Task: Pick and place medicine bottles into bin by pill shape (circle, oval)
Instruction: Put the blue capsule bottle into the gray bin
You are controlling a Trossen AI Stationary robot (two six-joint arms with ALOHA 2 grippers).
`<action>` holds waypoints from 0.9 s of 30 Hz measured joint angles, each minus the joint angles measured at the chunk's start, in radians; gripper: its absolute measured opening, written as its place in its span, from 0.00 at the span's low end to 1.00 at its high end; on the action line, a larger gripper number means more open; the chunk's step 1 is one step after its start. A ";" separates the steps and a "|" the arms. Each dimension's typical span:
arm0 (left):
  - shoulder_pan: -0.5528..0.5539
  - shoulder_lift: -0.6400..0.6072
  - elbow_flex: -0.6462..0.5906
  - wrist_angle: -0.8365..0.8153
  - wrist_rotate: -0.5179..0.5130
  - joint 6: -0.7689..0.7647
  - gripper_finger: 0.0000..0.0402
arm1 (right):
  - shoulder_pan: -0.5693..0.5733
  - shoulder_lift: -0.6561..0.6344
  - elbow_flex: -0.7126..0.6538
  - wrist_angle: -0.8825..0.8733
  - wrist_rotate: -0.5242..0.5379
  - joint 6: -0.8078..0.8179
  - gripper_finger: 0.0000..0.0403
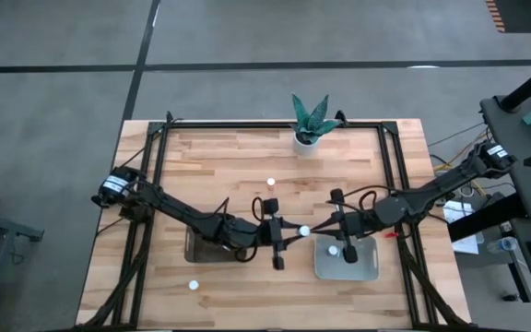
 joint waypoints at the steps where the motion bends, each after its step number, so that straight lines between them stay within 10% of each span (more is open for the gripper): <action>1: -0.001 0.000 0.000 -0.013 -0.001 0.000 0.17 | 0.000 -0.002 0.006 -0.022 0.005 0.005 0.02; 15: -0.016 -0.013 0.003 -0.177 0.009 0.005 0.17 | 0.009 0.118 0.502 -0.906 0.013 0.480 0.02; 27: -0.017 -0.013 0.003 -0.186 0.005 0.023 0.17 | 0.016 0.426 0.852 -1.217 0.011 0.585 0.02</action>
